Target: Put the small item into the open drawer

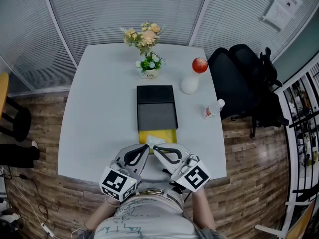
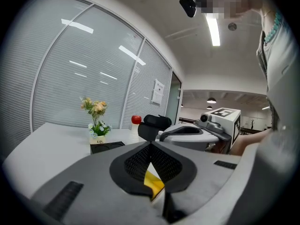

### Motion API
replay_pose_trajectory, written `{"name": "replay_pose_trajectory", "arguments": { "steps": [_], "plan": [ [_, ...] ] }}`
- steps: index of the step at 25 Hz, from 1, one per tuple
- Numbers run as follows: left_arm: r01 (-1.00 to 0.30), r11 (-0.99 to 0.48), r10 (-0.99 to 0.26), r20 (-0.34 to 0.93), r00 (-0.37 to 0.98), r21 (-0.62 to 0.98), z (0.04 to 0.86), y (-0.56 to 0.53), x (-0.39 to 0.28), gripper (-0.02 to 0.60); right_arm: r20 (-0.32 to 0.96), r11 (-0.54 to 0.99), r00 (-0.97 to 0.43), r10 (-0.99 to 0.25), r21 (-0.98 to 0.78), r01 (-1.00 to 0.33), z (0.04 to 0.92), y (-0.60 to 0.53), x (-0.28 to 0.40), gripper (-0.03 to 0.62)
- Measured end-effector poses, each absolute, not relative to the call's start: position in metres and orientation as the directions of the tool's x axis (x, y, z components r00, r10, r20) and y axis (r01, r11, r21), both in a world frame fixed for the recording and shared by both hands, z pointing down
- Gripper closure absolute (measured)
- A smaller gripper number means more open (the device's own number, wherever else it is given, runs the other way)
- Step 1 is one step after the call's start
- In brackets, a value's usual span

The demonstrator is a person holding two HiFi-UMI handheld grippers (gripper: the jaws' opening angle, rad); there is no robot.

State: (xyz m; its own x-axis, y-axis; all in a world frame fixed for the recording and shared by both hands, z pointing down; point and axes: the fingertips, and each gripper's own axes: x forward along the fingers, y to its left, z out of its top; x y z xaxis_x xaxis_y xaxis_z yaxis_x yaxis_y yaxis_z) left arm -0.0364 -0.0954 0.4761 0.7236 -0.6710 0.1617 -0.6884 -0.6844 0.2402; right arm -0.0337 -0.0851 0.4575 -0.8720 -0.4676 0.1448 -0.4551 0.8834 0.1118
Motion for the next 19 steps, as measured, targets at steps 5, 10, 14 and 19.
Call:
{"name": "replay_pose_trajectory", "arguments": {
  "steps": [5,10,14,19],
  "plan": [
    [-0.686,-0.683,-0.667,0.170,0.725,0.250,0.4794,-0.0945,-0.0359,0.584,0.143,0.885,-0.874,-0.465,0.107,-0.454,0.4576,-0.0862,-0.0343,0.592],
    [-0.688,-0.678,-0.669,0.171,0.723,0.260,0.4797,-0.0936,-0.0371,0.584,0.135,0.885,-0.875,-0.465,0.114,-0.452,0.4558,-0.0858,-0.0349,0.592],
    [-0.688,-0.676,-0.669,0.172,0.723,0.262,0.4801,-0.0932,-0.0369,0.584,0.119,0.885,-0.879,-0.462,0.122,-0.448,0.4543,-0.0857,-0.0356,0.592],
    [-0.689,-0.673,-0.668,0.181,0.722,0.268,0.4814,-0.0924,-0.0359,0.584,0.157,0.888,-0.874,-0.459,0.109,-0.447,0.4599,-0.0843,-0.0345,0.592]
  ]
}}
